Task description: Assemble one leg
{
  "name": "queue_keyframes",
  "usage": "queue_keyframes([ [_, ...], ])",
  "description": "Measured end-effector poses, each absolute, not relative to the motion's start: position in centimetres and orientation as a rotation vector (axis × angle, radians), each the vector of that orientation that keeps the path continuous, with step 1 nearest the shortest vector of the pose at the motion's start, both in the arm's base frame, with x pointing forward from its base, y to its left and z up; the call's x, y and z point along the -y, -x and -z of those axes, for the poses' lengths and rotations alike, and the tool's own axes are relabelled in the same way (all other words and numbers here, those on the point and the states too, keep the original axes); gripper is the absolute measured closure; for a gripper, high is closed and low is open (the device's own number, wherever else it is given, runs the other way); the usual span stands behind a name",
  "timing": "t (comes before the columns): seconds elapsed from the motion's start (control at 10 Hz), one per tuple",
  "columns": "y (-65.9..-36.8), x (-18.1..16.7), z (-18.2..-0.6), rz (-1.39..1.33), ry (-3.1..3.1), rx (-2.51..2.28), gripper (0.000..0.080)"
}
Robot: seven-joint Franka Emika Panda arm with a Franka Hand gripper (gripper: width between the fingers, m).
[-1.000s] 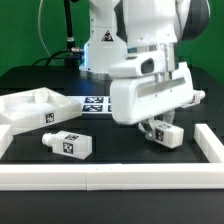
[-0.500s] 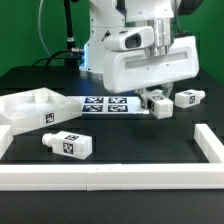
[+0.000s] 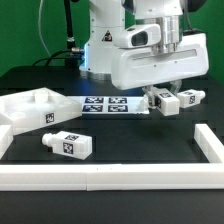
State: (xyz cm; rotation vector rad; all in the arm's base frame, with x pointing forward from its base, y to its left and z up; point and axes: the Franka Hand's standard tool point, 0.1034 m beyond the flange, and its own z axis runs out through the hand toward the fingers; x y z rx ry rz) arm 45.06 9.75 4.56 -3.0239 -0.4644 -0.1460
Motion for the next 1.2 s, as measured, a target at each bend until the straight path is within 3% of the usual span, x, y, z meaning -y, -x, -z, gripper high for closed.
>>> queue_keyframes([
  [0.3,-40.1,-11.8,-2.5,0.132,3.039,0.319,0.0512],
  [0.5,-38.5,-11.8,-1.1,0.156,3.041,0.340,0.0512],
  [0.9,-38.6,-11.6,-1.0,0.149,3.044,0.310,0.0512],
  [1.2,-39.6,-11.9,-0.7,0.182,3.039,-0.087,0.0512],
])
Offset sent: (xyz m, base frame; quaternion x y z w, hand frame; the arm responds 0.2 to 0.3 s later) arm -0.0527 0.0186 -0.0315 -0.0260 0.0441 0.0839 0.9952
